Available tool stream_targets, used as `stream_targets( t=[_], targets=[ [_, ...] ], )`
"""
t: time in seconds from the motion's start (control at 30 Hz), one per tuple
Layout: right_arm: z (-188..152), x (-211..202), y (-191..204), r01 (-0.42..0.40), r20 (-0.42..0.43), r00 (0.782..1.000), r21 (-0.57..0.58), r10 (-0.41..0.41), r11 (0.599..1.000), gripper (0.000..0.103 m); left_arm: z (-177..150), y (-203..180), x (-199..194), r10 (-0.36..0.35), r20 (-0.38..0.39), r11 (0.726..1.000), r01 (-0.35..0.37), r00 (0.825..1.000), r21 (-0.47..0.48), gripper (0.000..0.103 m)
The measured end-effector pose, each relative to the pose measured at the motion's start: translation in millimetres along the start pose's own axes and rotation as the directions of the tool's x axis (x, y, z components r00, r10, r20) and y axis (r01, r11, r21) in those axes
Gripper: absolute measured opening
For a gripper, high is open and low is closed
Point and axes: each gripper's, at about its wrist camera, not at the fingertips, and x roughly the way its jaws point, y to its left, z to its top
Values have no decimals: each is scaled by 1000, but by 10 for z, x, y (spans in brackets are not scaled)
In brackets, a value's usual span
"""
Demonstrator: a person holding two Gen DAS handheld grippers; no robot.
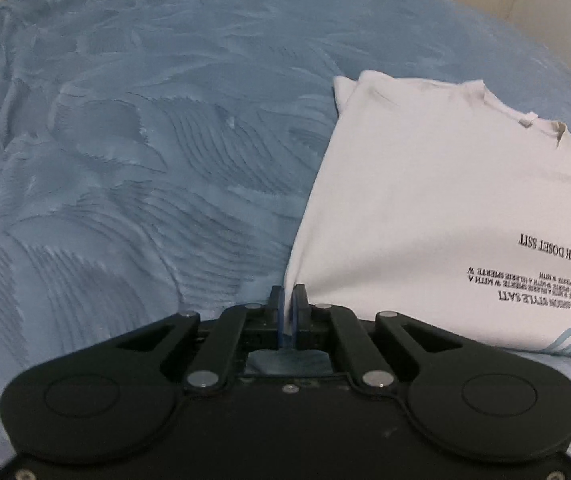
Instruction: Fold small clothes
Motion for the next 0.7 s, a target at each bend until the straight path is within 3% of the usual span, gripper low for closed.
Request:
stream_targets(
  t=[0.1, 0.17, 0.23, 0.3, 0.43, 0.53, 0.63, 0.7],
  targets=[
    [27, -150, 55, 48, 38, 998, -13, -48, 999, 29, 120, -38, -55, 44, 8, 995, -45, 999, 94, 25],
    [-13, -353, 84, 109, 110, 988, -11, -107, 994, 29, 218, -57, -185, 70, 59, 988, -77, 996, 134, 31],
    [13, -521, 109, 191, 221, 958, -10, -184, 982, 28, 295, -47, -348, 42, 109, 988, -57, 993, 141, 37],
    [62, -593, 174, 209, 311, 930, -5, -197, 978, 22, 372, -82, -426, -3, 147, 992, -16, 989, 128, 41],
    [304, -329, 403, 96, 341, 938, -64, -68, 993, 22, 481, -344, -312, -75, 235, 990, 45, 969, 130, 46],
    [503, 42, 618, 44, 353, 935, -76, -14, 996, 20, 546, -594, -7, -113, 239, 986, 78, 964, 149, 46],
    [659, 453, 697, 81, 351, 935, -54, -57, 995, 15, 582, -733, 351, -98, 233, 984, 59, 968, 170, 47],
    [702, 770, 634, 114, 282, 953, -7, -108, 993, 14, 555, -724, 600, -58, 197, 992, 35, 979, 120, 49]
  ],
)
